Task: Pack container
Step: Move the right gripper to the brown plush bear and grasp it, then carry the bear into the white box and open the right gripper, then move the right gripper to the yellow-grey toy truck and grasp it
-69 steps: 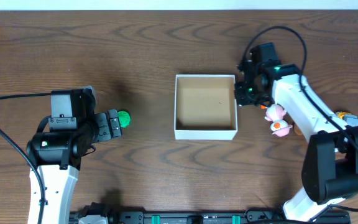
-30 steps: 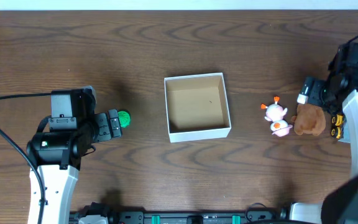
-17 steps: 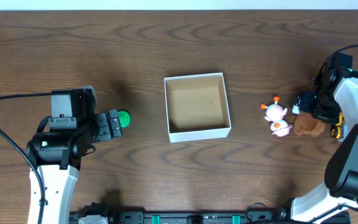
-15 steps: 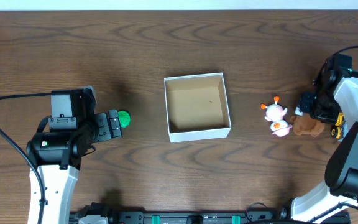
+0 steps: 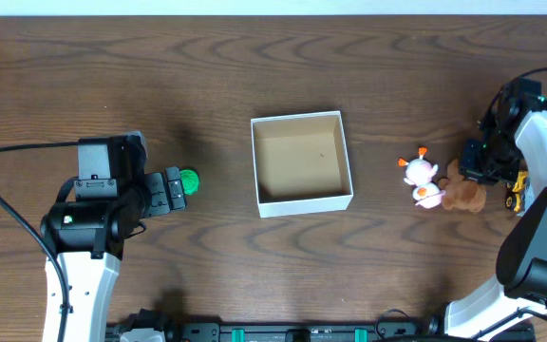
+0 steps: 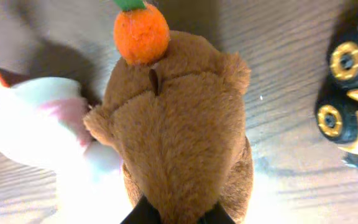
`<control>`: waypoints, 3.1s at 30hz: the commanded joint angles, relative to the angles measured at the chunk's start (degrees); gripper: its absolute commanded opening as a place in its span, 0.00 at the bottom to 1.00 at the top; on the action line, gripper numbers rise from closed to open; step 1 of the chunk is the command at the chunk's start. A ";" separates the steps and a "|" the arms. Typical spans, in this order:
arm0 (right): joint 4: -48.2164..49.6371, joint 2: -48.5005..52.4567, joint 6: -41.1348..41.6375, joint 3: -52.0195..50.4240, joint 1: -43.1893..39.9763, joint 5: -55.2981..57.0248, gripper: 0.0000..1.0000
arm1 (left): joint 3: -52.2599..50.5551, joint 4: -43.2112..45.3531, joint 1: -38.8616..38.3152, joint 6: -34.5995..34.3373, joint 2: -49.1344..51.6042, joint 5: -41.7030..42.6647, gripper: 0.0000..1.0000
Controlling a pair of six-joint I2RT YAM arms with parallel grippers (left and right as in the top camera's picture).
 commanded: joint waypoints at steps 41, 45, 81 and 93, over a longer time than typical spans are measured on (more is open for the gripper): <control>8.13 1.88 24.24 9.44 50.86 10.69 0.01 | 1.05 -0.13 0.26 -0.55 0.15 0.20 0.98; 9.29 4.59 24.35 9.44 50.60 10.67 0.01 | 0.96 -0.13 0.26 -0.55 0.15 0.20 0.98; -2.08 -10.64 22.18 23.61 31.80 14.23 0.93 | 0.96 -0.13 0.26 -0.55 0.15 0.20 0.98; -5.14 -12.00 8.74 14.43 -6.29 7.67 0.99 | 0.96 -0.11 0.26 -0.55 0.15 0.20 0.98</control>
